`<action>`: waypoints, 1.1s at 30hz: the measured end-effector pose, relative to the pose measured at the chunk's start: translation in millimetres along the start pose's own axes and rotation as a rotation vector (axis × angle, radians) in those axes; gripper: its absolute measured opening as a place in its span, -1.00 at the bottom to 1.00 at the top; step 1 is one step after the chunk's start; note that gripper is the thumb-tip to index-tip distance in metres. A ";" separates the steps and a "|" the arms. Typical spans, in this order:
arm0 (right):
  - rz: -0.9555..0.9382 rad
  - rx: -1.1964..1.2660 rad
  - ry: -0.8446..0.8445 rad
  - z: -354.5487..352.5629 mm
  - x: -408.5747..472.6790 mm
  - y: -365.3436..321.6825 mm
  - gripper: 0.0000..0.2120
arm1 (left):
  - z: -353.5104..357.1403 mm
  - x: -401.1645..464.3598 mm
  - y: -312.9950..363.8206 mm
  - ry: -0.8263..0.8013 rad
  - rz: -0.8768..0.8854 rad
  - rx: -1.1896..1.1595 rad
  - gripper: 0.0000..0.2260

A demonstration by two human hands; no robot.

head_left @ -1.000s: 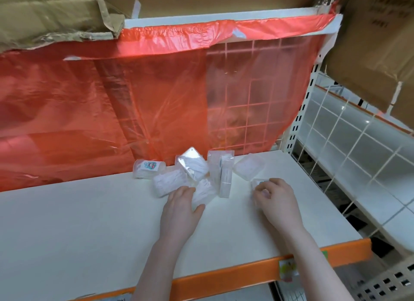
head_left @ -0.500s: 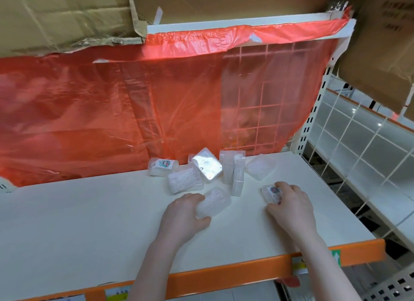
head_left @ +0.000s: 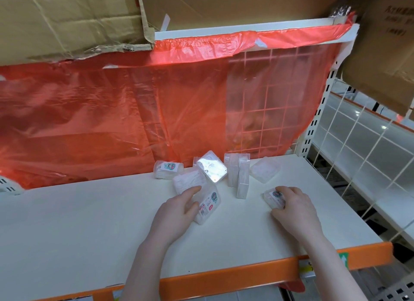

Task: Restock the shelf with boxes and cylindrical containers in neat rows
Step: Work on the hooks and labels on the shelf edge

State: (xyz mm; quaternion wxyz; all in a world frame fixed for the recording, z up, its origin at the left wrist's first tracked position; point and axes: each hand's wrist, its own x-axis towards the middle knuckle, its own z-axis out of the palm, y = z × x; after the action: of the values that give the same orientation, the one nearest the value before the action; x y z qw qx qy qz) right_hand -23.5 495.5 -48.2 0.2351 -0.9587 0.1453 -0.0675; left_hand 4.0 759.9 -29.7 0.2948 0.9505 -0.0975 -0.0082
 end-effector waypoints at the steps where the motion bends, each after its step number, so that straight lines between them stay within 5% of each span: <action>1: -0.003 -0.001 0.000 0.1 -0.1 0.2 -0.50 | 0.7 1.3 -0.6 0.008 0.019 0.022 -0.64; 8: 0.017 0.036 -0.005 1.7 -0.4 1.3 -0.48 | 15.1 14.6 0.6 0.102 0.036 0.186 -0.53; 13: 0.048 -0.032 -0.001 2.1 1.8 5.0 -0.50 | 26.8 18.0 10.3 0.026 -0.015 0.292 -0.39; 18: 0.066 -0.078 -0.015 -1.0 4.4 8.2 -0.68 | 35.0 20.1 16.2 0.020 -0.057 0.322 -0.50; 33: -0.081 -0.049 -0.011 -2.7 16.1 18.7 -0.74 | 39.5 15.3 29.8 0.095 -0.147 0.313 -0.64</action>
State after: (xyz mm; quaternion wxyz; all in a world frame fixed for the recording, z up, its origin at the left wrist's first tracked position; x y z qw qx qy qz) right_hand -13.4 473.5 -53.7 0.2097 -0.9696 0.1066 -0.0679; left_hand 10.8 710.8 -44.9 0.1461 0.9887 -0.0138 0.0305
